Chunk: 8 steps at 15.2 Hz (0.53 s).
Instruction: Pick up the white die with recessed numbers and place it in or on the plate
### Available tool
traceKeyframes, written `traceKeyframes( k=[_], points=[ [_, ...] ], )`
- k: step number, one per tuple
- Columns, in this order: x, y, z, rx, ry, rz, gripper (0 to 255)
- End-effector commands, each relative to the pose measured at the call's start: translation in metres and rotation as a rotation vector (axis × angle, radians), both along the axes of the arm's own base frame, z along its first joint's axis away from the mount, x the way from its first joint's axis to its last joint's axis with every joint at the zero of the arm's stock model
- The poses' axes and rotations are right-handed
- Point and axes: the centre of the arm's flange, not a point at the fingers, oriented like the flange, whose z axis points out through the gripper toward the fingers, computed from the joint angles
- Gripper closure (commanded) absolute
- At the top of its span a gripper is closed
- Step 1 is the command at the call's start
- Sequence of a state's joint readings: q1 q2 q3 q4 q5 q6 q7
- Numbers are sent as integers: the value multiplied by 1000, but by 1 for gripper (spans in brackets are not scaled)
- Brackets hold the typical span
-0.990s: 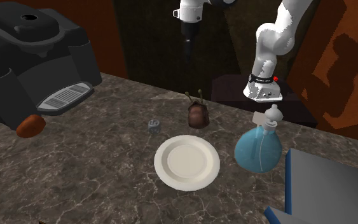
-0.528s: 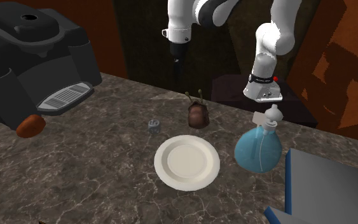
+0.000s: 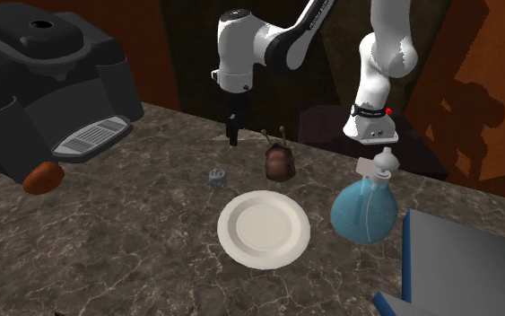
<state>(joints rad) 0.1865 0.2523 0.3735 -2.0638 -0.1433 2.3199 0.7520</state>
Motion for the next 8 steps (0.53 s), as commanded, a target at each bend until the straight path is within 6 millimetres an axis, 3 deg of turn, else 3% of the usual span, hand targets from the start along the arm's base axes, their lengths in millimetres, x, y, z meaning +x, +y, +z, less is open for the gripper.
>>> traceKeyframes(
  k=[1,8],
  points=[
    [11,17,-14,1,-3,3,0],
    [49,82,-67,5,-13,15,0]
  ],
)
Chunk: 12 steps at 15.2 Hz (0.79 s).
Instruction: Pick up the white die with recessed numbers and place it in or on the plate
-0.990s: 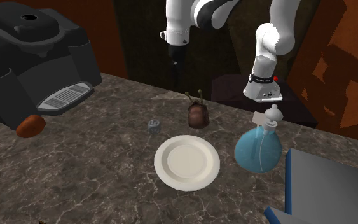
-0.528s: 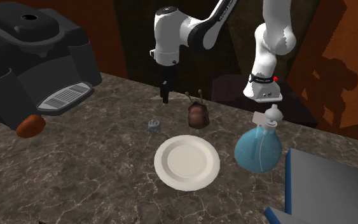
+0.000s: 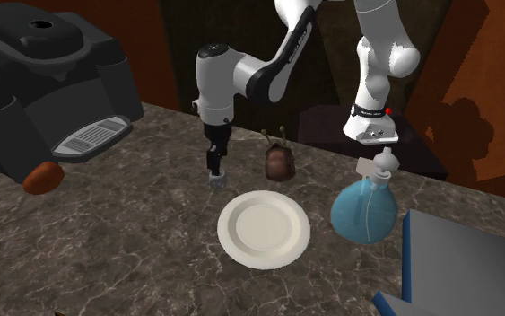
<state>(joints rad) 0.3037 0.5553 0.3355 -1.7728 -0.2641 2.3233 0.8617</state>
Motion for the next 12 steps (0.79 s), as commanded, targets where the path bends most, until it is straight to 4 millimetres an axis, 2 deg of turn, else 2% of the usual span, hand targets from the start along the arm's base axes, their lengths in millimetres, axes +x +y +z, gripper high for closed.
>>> traceKeyframes(
  k=[1,8,12],
  points=[
    [5,13,-11,0,-2,2,0],
    [7,13,-51,0,-2,2,0],
    [7,13,-51,0,-2,2,0]
  ],
)
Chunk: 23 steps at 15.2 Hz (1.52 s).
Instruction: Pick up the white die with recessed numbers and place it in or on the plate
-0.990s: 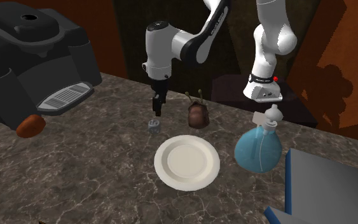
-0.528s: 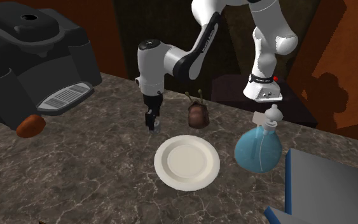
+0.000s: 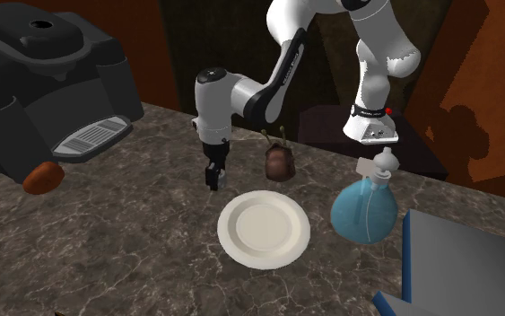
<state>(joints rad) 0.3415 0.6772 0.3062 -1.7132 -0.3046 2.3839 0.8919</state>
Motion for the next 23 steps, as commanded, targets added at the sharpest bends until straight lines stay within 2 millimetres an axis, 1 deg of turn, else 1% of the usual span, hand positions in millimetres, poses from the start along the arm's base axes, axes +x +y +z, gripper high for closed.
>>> traceKeyframes(
  k=[1,4,5,13,14,15,16,17,18,21,22,23],
  points=[
    [0,0,0,0,0,0,0],
    [0,0,0,0,0,0,0],
    [0,0,0,0,0,0,255],
    [-1,0,-1,0,0,0,255],
    [-1,2,1,4,-3,2,0],
    [-1,2,1,4,-3,2,0],
    [-15,13,12,-98,-103,378,0],
    [-7,7,6,-21,-36,101,0],
    [-7,7,6,-21,-36,101,0],
    [29,-4,36,-7,36,206,0],
    [35,-5,41,-5,47,222,0],
    [35,-5,35,-5,47,222,0]
  ],
)
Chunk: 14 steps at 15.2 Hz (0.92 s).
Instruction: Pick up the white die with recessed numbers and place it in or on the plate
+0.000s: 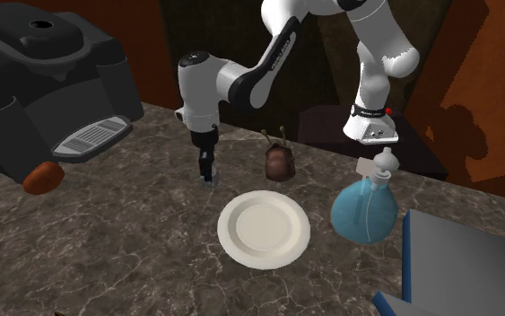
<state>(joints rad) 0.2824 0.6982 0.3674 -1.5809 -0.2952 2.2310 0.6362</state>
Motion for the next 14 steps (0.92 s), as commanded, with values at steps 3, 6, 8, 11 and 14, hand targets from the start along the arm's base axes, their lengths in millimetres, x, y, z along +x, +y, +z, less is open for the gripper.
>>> traceKeyframes(
  k=[3,6,8,11,14],
  points=[
    [5,-2,-16,1,11,15,0],
    [5,-2,-32,1,11,15,0],
    [5,-2,-35,1,11,15,0],
    [5,-2,-35,1,11,15,0],
    [5,-2,-35,1,11,15,0]
  ],
)
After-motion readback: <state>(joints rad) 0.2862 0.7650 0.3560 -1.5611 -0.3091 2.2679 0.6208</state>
